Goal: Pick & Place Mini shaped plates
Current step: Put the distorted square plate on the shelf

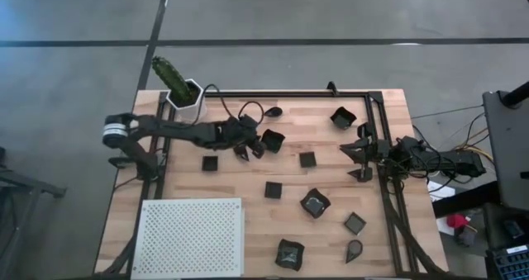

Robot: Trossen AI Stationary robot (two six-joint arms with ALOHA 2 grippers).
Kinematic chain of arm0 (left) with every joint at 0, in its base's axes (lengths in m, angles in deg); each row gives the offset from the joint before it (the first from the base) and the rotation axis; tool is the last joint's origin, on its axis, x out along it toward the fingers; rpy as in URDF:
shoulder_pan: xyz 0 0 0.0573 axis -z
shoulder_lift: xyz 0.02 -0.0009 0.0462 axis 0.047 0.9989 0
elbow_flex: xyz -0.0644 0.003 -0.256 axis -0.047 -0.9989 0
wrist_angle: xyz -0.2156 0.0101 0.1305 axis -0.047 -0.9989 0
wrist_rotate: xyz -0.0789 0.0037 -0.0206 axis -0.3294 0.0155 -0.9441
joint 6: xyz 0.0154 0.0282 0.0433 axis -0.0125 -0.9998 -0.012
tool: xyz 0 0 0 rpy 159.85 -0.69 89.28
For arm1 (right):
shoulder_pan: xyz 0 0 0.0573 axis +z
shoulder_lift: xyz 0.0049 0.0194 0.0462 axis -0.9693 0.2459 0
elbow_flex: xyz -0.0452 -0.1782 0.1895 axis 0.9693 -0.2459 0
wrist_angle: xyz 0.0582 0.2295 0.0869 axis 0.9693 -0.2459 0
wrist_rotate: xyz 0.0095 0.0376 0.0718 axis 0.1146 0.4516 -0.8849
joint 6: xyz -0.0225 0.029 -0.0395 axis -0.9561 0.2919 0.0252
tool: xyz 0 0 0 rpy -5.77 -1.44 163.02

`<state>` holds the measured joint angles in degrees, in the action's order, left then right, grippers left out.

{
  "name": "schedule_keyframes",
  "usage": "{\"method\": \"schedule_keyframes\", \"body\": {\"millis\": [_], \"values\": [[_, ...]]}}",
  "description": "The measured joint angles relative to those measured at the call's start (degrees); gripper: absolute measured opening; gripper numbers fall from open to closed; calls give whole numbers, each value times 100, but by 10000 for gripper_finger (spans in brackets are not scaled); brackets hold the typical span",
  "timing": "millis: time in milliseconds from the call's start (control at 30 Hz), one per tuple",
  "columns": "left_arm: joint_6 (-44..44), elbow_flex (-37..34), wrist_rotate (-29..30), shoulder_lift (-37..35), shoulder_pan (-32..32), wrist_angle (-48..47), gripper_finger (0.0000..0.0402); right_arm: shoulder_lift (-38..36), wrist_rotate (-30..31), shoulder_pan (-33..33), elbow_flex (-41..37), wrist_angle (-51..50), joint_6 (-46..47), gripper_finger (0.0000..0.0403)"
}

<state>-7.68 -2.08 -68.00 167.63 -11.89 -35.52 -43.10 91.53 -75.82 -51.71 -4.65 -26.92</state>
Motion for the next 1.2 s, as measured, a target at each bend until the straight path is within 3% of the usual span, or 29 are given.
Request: {"method": "schedule_keyframes", "body": {"millis": [400, 1200], "values": [[139, 103, -163, 647, -132, 222, 96, 0, -1, 2, 0, -4, 1, 34], [181, 140, -356, 1196, -271, 634, 96, 2, -1, 0, 2, -20, -1, 34]]}}
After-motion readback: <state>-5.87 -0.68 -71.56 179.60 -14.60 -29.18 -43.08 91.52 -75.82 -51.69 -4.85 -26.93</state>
